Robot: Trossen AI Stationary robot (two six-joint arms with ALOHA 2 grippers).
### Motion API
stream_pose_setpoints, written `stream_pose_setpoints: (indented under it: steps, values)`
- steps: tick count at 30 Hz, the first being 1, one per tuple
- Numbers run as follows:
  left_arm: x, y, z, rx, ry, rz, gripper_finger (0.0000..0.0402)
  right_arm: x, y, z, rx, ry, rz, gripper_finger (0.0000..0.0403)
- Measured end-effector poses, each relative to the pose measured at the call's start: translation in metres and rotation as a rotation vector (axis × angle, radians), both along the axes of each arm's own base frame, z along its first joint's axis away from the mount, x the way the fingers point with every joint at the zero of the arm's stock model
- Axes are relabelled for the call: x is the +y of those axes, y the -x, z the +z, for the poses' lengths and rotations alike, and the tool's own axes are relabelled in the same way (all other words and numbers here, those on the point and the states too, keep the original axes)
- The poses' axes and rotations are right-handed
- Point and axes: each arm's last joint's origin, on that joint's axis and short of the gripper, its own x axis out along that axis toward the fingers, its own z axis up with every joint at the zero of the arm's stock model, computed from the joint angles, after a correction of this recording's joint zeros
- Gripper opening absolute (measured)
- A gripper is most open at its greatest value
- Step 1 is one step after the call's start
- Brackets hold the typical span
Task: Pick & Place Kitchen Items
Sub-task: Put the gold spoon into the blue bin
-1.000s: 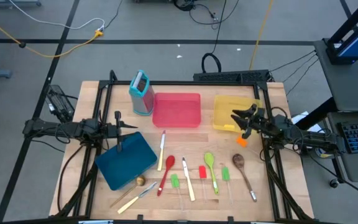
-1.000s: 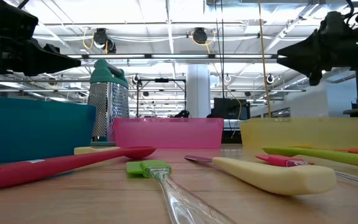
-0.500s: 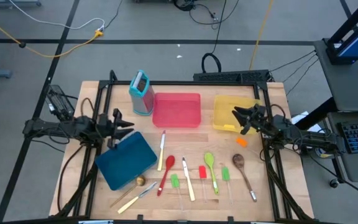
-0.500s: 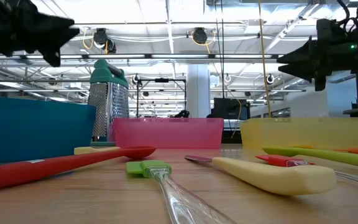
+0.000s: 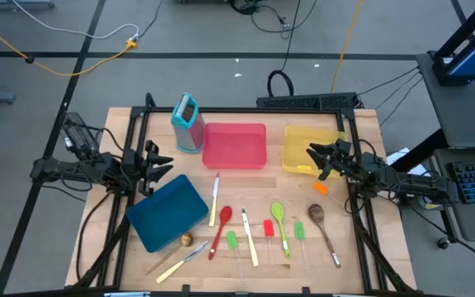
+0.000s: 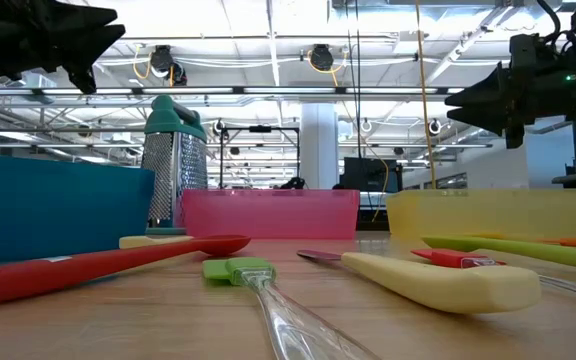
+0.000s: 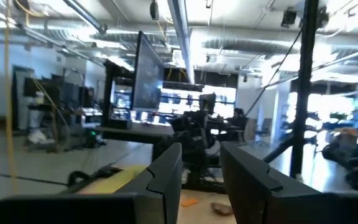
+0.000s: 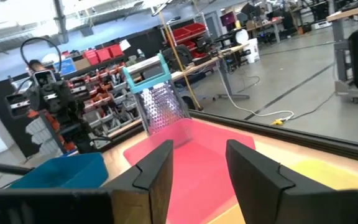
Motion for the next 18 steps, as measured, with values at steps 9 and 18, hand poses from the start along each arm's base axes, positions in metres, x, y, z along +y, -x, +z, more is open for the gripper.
stream_pose_setpoints:
  steps: [9, 18]
  values:
    - [0.002, 0.001, 0.001, -0.017, 0.039, 0.047, 0.0113, 0.001, 0.000, 0.001, -0.012, -0.006, 0.018, 0.0170]
    - [-0.004, -0.008, 0.019, -0.181, -0.031, -0.097, 0.0113, 0.005, -0.002, 0.015, -0.171, -0.006, 0.178, 0.0171]
